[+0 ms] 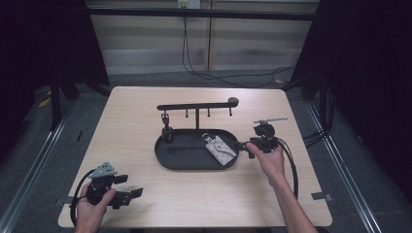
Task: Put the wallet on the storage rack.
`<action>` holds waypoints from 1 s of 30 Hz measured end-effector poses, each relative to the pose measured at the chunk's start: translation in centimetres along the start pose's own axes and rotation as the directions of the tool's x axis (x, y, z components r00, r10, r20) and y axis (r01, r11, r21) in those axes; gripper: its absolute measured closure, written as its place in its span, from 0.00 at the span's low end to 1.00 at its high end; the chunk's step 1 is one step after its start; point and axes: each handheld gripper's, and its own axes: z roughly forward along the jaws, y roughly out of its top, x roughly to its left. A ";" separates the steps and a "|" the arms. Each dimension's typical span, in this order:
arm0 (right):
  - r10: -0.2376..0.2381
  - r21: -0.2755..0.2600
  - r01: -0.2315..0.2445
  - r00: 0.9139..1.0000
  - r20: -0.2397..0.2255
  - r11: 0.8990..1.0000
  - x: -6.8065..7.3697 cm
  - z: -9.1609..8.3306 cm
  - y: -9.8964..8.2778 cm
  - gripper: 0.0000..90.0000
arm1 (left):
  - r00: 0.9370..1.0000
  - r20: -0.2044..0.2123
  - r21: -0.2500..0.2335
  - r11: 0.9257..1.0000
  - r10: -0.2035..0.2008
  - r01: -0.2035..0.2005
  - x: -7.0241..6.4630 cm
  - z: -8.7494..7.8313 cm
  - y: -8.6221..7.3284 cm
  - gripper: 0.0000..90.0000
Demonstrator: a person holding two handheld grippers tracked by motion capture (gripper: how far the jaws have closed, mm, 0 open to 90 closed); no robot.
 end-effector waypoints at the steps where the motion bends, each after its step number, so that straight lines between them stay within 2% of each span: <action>1: -0.001 -0.009 0.001 1.000 0.005 1.000 -0.1 -0.3 -0.3 0.19 | 1.000 0.001 -0.005 1.000 -0.001 0.001 0.0 0.0 0.0 0.19; 4: -0.006 -0.019 0.006 1.000 0.023 1.000 -0.6 -1.2 -1.0 0.19 | 1.000 0.000 -0.006 1.000 -0.002 0.002 0.0 0.0 0.0 0.19; 12: -0.002 -0.048 0.003 1.000 0.031 0.999 -1.5 -3.8 -3.2 0.21 | 1.000 -0.001 -0.016 1.000 -0.011 0.011 0.0 -0.1 0.0 0.19; 14: -0.010 -0.039 0.011 0.999 0.044 0.999 -1.7 -4.3 -3.8 0.21 | 1.000 -0.002 -0.019 1.000 -0.012 0.012 0.0 -0.1 0.0 0.19; 19: -0.010 -0.054 0.015 0.997 0.078 0.998 -2.4 -5.9 -5.6 0.21 | 1.000 0.008 -0.032 0.999 -0.022 0.023 0.0 -0.1 0.0 0.19; 26: 0.015 -0.096 -0.006 0.995 0.094 0.995 -3.7 -7.7 -8.2 0.19 | 0.999 0.003 -0.037 0.999 -0.040 0.040 0.1 -0.1 0.0 0.18; 30: 0.031 -0.152 -0.012 0.993 0.118 0.988 -4.7 -7.9 -9.8 0.20 | 0.999 -0.002 -0.033 0.998 -0.048 0.048 0.0 0.1 0.0 0.18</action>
